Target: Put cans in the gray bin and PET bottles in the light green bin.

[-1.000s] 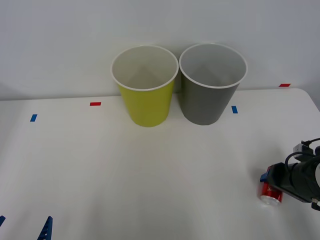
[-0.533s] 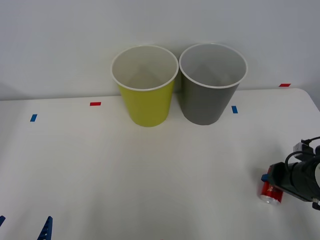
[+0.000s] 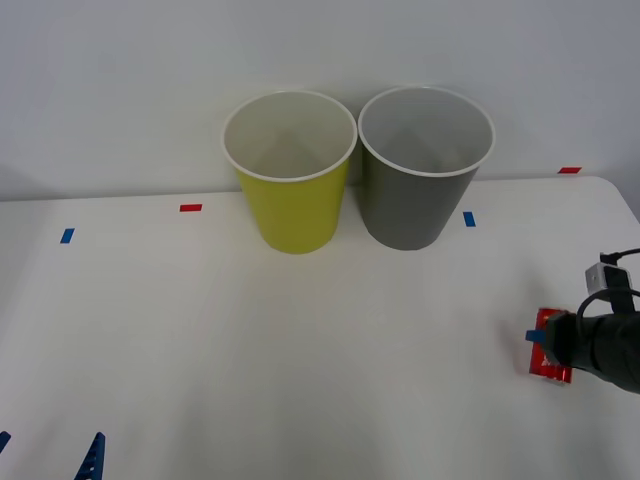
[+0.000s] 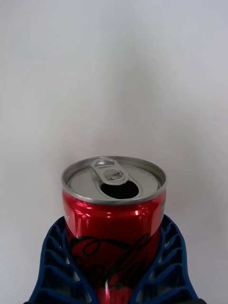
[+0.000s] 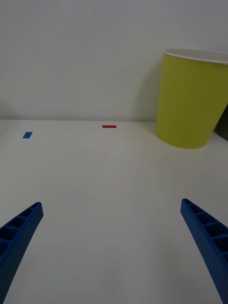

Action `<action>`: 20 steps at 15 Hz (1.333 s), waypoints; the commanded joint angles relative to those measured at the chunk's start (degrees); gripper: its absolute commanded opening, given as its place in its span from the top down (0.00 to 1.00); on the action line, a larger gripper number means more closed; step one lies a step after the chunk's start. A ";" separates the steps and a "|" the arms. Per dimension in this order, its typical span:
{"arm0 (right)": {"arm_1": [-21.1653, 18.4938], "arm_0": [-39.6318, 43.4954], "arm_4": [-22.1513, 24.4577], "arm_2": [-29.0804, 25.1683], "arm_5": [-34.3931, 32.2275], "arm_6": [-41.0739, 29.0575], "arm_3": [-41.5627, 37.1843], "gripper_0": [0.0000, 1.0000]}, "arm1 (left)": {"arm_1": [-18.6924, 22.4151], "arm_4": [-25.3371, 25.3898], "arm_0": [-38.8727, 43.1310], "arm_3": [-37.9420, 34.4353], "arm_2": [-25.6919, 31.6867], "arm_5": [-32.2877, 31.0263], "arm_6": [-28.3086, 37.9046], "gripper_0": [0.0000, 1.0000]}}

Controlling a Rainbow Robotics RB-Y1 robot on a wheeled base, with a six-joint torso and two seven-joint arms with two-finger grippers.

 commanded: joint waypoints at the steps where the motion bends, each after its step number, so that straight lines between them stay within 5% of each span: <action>1: 4.70 1.25 1.64 -3.27 -3.35 12.66 -3.50 1.00 | 0.00 0.00 0.00 0.00 0.00 0.00 0.00 0.00; 4: 7.25 3.01 2.17 -4.50 -3.88 19.51 -8.16 1.00 | 0.00 0.00 0.00 0.00 0.00 0.00 0.00 0.00; 9: 8.57 8.10 2.70 -4.24 -3.97 19.42 -18.18 1.00 | 0.00 0.00 0.00 0.00 0.00 0.00 0.00 0.00; 15: 10.15 8.72 7.18 3.93 -12.76 18.37 -22.92 1.00 | 0.00 0.00 0.00 0.00 0.00 0.00 0.00 0.00; 20: 10.07 7.93 7.71 5.69 -15.39 18.37 -27.14 1.00 | 0.00 0.00 0.00 0.00 0.00 0.00 0.00 0.00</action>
